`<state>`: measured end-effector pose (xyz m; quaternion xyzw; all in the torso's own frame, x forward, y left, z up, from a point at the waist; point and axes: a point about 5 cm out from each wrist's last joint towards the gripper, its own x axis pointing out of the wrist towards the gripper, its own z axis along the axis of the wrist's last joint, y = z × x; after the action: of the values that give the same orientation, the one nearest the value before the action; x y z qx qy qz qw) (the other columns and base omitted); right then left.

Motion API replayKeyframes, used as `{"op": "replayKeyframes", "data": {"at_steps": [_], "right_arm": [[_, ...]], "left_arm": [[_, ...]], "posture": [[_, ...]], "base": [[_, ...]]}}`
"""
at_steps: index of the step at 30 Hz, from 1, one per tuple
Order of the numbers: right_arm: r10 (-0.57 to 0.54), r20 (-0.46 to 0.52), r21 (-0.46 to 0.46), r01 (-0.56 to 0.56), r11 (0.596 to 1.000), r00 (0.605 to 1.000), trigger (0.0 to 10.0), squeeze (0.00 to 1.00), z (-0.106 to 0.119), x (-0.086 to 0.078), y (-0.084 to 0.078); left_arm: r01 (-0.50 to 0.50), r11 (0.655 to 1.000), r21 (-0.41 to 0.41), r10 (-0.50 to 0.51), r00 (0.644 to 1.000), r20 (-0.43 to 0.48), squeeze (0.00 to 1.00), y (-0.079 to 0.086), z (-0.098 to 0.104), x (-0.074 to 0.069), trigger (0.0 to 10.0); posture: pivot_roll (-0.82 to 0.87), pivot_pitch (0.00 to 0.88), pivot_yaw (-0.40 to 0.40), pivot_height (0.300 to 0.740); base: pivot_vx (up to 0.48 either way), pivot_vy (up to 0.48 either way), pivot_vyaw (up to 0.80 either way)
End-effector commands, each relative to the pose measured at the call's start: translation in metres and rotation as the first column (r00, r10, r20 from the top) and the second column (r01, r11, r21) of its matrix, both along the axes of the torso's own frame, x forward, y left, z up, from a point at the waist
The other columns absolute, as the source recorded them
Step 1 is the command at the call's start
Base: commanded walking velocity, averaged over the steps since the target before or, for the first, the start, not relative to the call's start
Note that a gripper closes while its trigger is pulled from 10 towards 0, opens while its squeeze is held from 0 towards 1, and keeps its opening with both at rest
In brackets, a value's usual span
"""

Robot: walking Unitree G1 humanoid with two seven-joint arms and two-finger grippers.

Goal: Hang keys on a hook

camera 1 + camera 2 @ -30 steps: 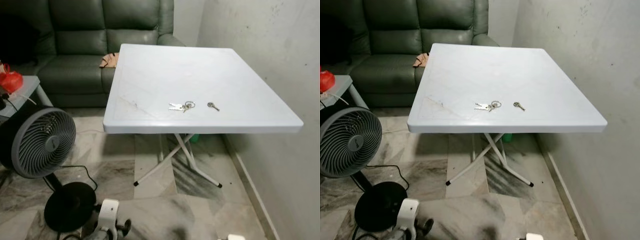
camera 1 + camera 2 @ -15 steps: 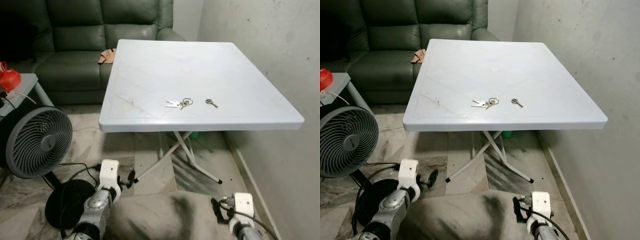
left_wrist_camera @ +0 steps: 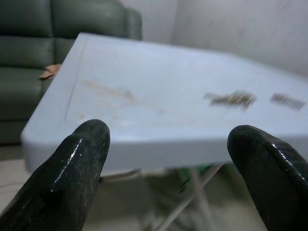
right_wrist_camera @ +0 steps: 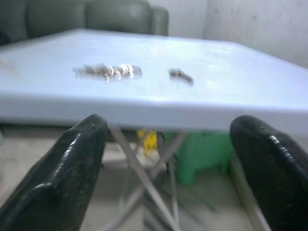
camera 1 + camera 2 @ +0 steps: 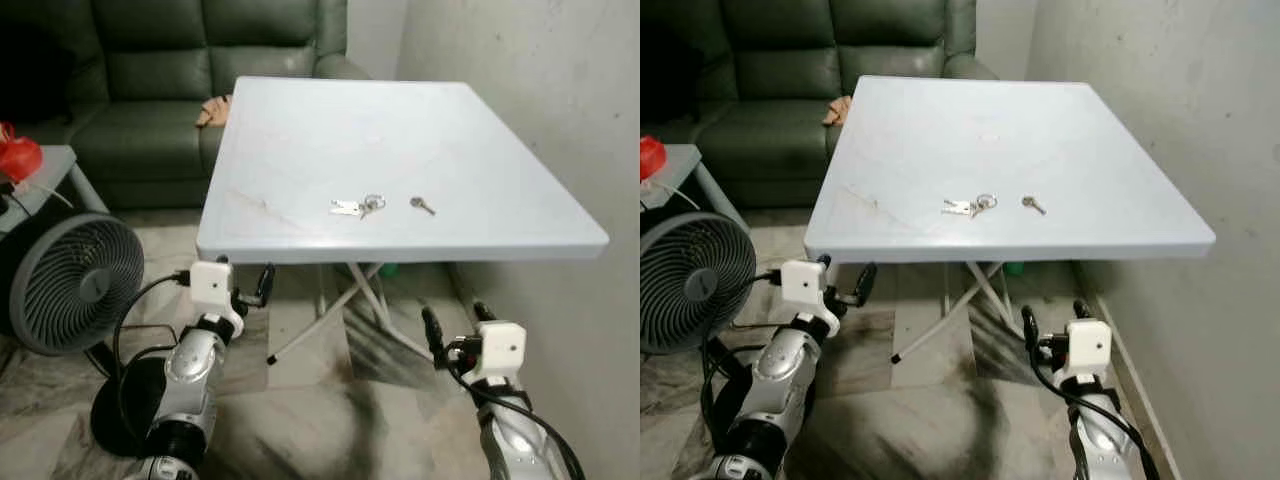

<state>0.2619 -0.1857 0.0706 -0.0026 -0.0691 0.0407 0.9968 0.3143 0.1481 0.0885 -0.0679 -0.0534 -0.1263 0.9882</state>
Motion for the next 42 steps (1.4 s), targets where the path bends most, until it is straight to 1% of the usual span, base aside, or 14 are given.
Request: {"op": "replayKeyframes", "data": {"at_steps": [1, 2, 3, 4, 7, 13, 24, 27, 42], "right_arm": [[0.002, 0.032, 0.015, -0.003, 1.000, 0.999, 10.0, 0.00, 0.017, 0.003, 0.006], [0.001, 0.051, 0.008, -0.001, 1.000, 0.999, 10.0, 0.00, 0.023, 0.004, 0.008], [0.001, 0.051, 0.008, -0.001, 1.000, 0.999, 10.0, 0.00, 0.023, 0.004, 0.008], [0.002, 0.061, 0.011, -0.003, 1.000, 0.998, 10.0, 0.00, 0.027, 0.004, 0.010], [0.015, 0.078, 0.020, -0.017, 1.000, 0.997, 10.0, 0.00, 0.035, 0.004, 0.014], [0.027, 0.033, -0.027, -0.027, 0.999, 0.999, 10.0, 0.00, 0.034, 0.003, 0.013], [0.045, 0.010, -0.027, -0.044, 0.999, 0.999, 10.0, 0.00, 0.038, 0.004, 0.015], [0.049, -0.002, -0.031, -0.049, 0.998, 0.999, 10.0, 0.00, 0.038, 0.003, 0.016], [0.056, -0.019, -0.037, -0.057, 0.998, 0.998, 10.0, 0.00, 0.038, 0.002, 0.016]], "left_arm": [[0.020, 0.999, -0.034, -0.018, 0.999, 0.035, 0.00, 0.000, 0.016, 0.002, 10.0], [0.024, 0.999, -0.047, -0.022, 0.999, 0.043, 0.00, 0.001, 0.021, 0.003, 10.0], [0.024, 0.999, -0.047, -0.022, 0.999, 0.043, 0.00, 0.001, 0.021, 0.003, 10.0], [0.026, 0.998, -0.063, -0.023, 0.998, 0.051, 0.00, 0.002, 0.025, 0.002, 10.0], [0.022, 0.998, -0.065, -0.018, 0.998, 0.061, 0.00, 0.004, 0.032, 0.002, 10.0], [0.024, 0.998, -0.049, -0.023, 0.999, 0.033, 0.00, 0.006, 0.034, -0.001, 10.0], [0.038, 0.998, -0.059, -0.037, 0.999, 0.004, 0.00, 0.004, 0.034, -0.003, 10.0], [0.049, 0.998, -0.046, -0.049, 0.999, -0.008, 0.00, 0.003, 0.035, -0.004, 10.0], [0.067, 0.997, -0.048, -0.068, 0.997, -0.026, 0.00, -0.002, 0.035, -0.006, 10.0]], "posture": [[-0.02, 0.000, -0.019, 0.711], [-0.02, 0.000, -0.019, 0.711], [-0.02, 0.000, -0.019, 0.711], [-0.01, 0.000, -0.019, 0.711], [-0.01, 0.000, -0.019, 0.711], [0.00, 0.000, -0.026, 0.711], [0.00, 0.000, -0.028, 0.711], [0.00, 0.000, -0.026, 0.711], [0.00, 0.000, -0.020, 0.711]], "base": [[0.000, 0.000, 0.00], [0.000, 0.000, 0.00], [0.000, 0.000, 0.00], [0.000, 0.000, 0.00], [0.000, 0.000, 0.00], [0.000, 0.000, 0.00], [0.383, 0.000, 0.00], [0.424, 0.000, 0.00], [0.427, 0.000, 0.00]]}}
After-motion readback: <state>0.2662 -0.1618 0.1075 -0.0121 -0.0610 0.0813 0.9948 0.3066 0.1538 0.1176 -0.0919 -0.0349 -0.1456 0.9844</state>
